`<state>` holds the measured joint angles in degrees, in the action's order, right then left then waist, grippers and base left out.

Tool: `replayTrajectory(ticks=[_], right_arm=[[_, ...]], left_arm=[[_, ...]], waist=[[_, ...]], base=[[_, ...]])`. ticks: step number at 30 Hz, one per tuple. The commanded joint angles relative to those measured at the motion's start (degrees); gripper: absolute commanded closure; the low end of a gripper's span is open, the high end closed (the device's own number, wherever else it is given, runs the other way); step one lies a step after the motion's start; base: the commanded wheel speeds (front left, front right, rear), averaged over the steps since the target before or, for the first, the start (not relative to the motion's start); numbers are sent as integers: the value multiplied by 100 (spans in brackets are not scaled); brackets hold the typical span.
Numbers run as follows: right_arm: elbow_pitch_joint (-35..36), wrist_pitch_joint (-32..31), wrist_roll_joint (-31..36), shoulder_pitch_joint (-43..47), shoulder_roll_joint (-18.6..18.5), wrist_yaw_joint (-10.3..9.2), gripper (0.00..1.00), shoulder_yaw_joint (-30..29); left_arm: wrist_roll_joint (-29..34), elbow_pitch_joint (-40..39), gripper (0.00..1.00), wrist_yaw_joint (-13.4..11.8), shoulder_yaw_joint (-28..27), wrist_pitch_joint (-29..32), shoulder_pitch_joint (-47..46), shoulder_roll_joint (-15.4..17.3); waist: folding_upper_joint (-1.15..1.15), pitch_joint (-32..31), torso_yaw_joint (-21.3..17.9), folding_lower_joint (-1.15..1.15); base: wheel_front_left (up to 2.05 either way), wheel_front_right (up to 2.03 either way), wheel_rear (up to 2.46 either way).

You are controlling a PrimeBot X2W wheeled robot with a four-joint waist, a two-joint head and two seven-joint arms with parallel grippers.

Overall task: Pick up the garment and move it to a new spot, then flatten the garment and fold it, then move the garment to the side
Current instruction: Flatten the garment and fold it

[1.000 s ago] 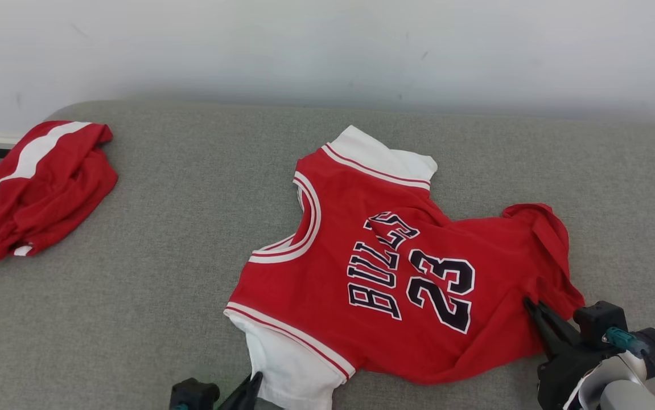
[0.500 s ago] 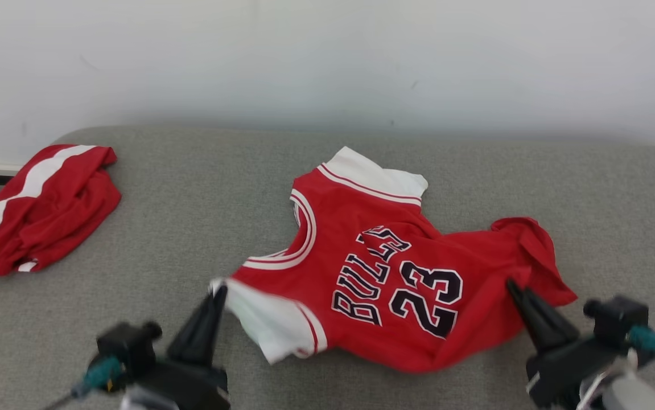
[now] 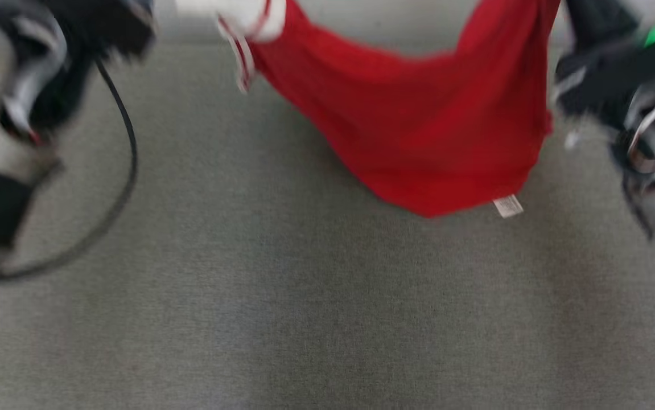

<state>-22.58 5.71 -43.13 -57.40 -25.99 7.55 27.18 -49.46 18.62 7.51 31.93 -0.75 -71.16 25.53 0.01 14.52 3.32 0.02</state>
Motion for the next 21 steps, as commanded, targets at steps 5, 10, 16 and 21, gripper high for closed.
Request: replayTrajectory(ticks=[5, 10, 16, 21], right_arm=[[-551, -198, -255, -1673, 202, -14, 100, -385], [-1312, -231, -91, -3282, 269, -14, 100, -646], [-2201, -143, 348, -4553, 292, -14, 100, -584], [-2895, 5, 546, -5186, 361, -14, 100, -502]], left_arm=[[33, 771, 100, -8, -89, -32, -1783, -59], [217, 1564, 100, -8, 50, -147, -3346, -155], [326, 2221, 100, -10, 565, -212, -4485, -204], [329, 2743, 100, -10, 840, -331, -5122, -263]], waist=[[-1, 1528, -483, -2], [-1, 1897, -530, -2], [-1, 2182, -534, -2], [-1, 2371, -544, -2]], base=[[0, 0, 0], [0, 0, 0], [0, 0, 0], [0, 0, 0]])
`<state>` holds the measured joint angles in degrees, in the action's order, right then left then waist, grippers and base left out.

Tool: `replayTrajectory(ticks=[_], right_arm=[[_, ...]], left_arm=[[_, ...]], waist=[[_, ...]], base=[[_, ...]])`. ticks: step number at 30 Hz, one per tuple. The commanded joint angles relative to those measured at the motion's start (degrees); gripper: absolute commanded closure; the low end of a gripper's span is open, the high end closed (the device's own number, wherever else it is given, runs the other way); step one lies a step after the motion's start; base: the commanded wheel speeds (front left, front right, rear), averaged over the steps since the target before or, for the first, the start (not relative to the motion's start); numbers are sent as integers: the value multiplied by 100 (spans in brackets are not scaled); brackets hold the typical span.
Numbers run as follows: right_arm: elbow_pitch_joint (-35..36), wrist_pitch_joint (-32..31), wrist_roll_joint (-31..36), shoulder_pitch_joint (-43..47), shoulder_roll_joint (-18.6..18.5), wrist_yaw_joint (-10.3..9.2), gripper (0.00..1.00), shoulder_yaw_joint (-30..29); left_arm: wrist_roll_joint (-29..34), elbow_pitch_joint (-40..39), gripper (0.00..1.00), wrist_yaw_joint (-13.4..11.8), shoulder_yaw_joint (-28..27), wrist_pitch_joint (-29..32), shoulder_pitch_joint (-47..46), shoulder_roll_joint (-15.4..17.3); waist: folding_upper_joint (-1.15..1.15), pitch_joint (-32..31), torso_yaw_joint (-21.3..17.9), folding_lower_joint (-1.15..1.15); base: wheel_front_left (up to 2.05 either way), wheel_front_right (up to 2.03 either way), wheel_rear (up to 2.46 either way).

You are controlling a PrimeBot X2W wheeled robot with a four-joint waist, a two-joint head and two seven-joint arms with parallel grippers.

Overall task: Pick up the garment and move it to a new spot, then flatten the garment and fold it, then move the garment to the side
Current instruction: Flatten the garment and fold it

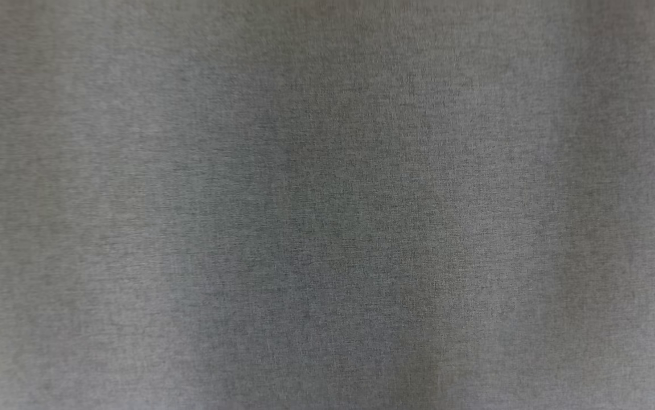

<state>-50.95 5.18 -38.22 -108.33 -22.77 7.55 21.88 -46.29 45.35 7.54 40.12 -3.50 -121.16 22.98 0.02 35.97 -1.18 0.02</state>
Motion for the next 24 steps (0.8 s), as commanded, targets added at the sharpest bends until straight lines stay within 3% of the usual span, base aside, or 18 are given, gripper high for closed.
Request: replayTrajectory(ticks=[1, 9, 24], right_arm=[[-167, 94, 98, -174, 55, -14, 100, 67], [-821, 292, 129, -664, 186, -14, 100, 206], [-1231, 499, -47, -743, 298, -14, 100, 714]], left_arm=[[34, 180, 100, -13, 107, -36, -206, -24], [-128, 668, 100, -13, 527, -189, -706, -165], [-625, 1239, 100, -13, 893, -661, -609, -199]], waist=[[-2, 246, -106, -2], [-2, 440, -171, -2], [-2, 545, -75, -2]], base=[[0, 0, 0], [0, 0, 0], [0, 0, 0]])
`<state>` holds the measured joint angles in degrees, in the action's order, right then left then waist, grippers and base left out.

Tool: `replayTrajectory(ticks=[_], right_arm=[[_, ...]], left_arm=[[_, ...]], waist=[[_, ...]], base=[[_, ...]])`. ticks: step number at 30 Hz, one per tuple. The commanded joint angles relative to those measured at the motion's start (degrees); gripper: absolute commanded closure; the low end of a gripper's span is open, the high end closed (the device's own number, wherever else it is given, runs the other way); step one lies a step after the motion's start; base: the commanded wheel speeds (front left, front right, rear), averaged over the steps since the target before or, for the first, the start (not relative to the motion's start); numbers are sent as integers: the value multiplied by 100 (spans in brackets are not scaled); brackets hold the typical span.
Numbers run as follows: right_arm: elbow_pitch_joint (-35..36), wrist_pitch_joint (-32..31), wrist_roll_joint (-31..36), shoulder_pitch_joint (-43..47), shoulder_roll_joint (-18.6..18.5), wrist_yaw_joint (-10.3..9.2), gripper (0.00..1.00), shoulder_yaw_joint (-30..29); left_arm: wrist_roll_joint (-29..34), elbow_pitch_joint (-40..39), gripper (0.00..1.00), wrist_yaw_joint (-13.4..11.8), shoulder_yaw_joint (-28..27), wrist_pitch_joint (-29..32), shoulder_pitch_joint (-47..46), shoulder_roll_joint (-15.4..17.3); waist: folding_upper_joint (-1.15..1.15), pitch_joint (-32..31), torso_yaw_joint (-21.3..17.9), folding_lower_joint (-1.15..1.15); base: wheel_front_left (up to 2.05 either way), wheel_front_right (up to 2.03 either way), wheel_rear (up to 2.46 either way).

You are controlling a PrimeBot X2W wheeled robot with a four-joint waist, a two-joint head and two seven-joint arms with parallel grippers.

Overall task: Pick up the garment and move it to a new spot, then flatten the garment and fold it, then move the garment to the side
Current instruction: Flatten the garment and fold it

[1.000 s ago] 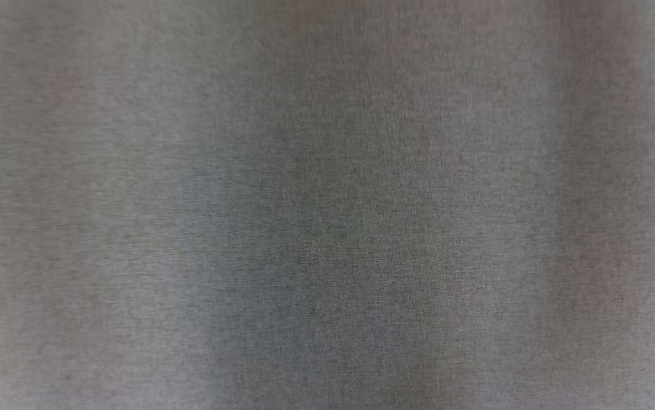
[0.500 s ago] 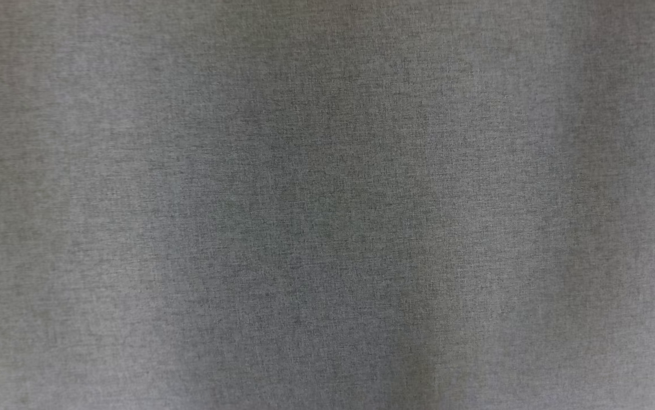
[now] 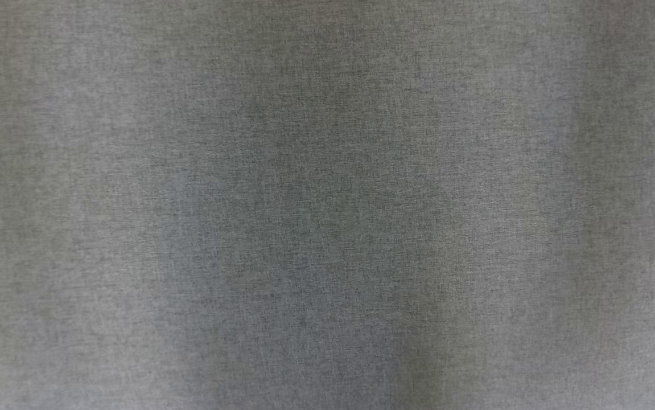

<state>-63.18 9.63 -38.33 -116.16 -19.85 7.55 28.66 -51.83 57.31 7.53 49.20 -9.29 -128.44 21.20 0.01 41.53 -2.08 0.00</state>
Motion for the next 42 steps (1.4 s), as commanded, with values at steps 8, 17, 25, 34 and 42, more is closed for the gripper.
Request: replayTrajectory(ticks=[8, 17, 25, 34, 42], right_arm=[[443, 350, -420, 1199, 13, -14, 100, 459], [1664, 510, -1125, 3494, -367, -14, 100, 826], [2872, 546, -1402, 5692, -661, -14, 100, 810], [3988, 505, -1401, 8330, -1054, -14, 100, 405], [4586, 221, -1135, 10183, -982, -14, 100, -63]], left_arm=[[-518, 145, 100, -1, -299, -555, 1280, -125], [-537, -1697, 100, -59, -692, -590, 3887, 473], [-456, -4016, 100, -910, -1606, -592, 7002, 806], [-312, -5937, 100, -1583, -2627, -594, 10257, 578], [-107, -6357, 100, -1513, -2909, -593, 12423, 30]], waist=[[-1, -578, 14, 0], [-1, -1692, -58, 0], [-1, -2491, 28, 0], [-1, -2988, 171, 0], [-1, -3264, 200, 0]], base=[[0, 0, 0], [0, 0, 0], [0, 0, 0], [0, 0, 0], [0, 0, 0]])
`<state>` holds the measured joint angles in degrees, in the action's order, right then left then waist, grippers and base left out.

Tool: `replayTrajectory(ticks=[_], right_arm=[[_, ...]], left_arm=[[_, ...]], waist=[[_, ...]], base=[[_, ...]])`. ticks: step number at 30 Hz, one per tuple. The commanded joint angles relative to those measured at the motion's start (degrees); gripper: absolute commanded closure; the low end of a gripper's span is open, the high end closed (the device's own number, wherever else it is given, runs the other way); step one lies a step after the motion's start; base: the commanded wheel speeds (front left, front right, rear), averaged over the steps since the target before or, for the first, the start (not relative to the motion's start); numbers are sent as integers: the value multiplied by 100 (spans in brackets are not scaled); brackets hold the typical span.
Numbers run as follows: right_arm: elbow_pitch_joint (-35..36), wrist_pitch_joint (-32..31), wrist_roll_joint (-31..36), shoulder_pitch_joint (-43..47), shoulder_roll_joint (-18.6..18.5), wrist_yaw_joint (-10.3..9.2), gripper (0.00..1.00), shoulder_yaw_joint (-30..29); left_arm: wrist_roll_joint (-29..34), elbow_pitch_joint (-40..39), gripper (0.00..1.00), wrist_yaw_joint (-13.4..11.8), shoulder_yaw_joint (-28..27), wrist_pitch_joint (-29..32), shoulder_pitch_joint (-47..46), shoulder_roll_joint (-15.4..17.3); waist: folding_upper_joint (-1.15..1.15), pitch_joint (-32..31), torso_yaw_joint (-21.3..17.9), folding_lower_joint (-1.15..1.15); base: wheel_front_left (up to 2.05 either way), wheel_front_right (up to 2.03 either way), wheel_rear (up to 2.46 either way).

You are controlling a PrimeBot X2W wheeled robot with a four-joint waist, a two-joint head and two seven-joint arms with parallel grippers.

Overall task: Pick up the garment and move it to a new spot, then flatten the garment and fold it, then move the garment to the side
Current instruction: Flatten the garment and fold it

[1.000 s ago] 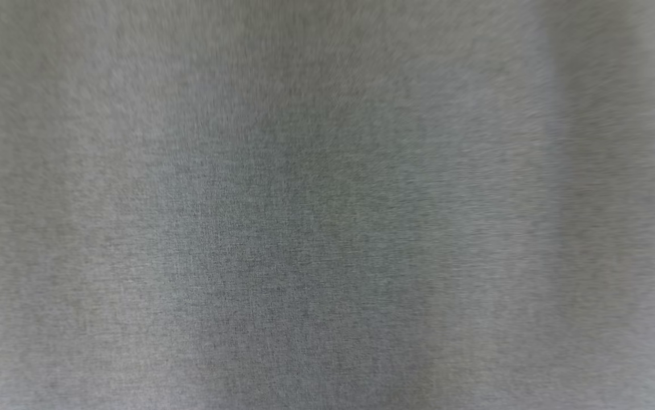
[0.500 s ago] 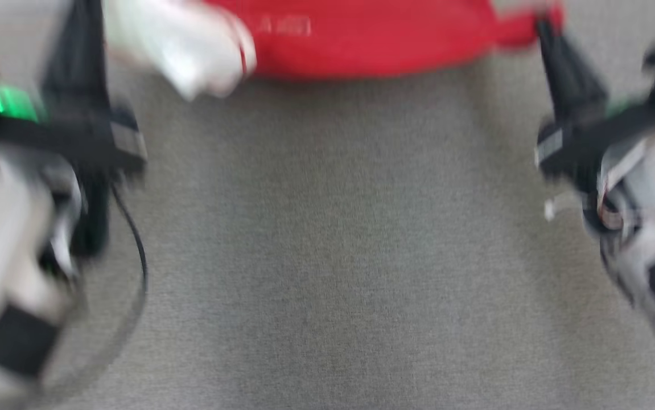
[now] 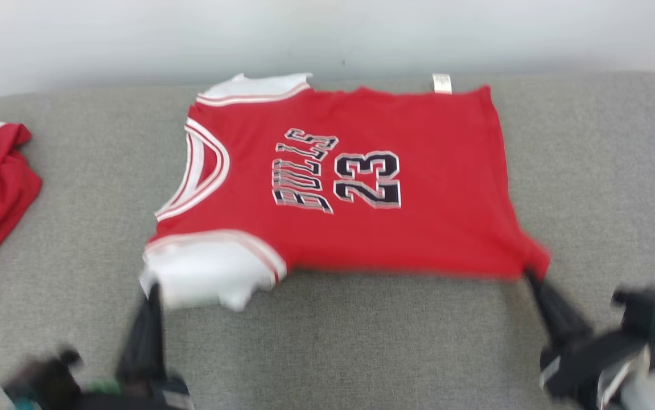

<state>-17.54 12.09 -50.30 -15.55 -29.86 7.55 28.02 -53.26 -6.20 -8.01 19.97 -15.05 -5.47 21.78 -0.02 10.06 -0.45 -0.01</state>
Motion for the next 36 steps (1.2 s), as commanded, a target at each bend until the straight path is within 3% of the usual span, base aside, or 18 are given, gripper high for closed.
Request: replayTrajectory(ticks=[1, 11, 21, 31, 36], right_arm=[[85, -62, 165, 310, 15, -14, 100, -50], [608, -542, 718, 1814, 186, -14, 100, -661], [1134, -1328, 1217, 3088, 540, -14, 100, -1406], [1421, -1711, 1088, 2767, 1104, -14, 100, -1728], [1241, -1890, 902, 2066, 1212, -14, 100, -1732]], left_arm=[[91, 39, 100, 84, -3, -19, 297, -44], [270, 188, 100, 271, -180, -19, 1439, -459], [281, 128, 100, 273, 7, 68, 2163, -369], [560, 89, 100, 355, 99, 356, 1378, -131], [646, 460, 100, 618, 82, 736, 394, 144]], waist=[[2, -158, 46, 1], [2, -540, 129, 1], [2, -734, 163, 1], [2, -628, 96, 1], [2, -434, -45, 1]], base=[[0, 0, 0], [0, 0, 0], [0, 0, 0], [0, 0, 0], [0, 0, 0]])
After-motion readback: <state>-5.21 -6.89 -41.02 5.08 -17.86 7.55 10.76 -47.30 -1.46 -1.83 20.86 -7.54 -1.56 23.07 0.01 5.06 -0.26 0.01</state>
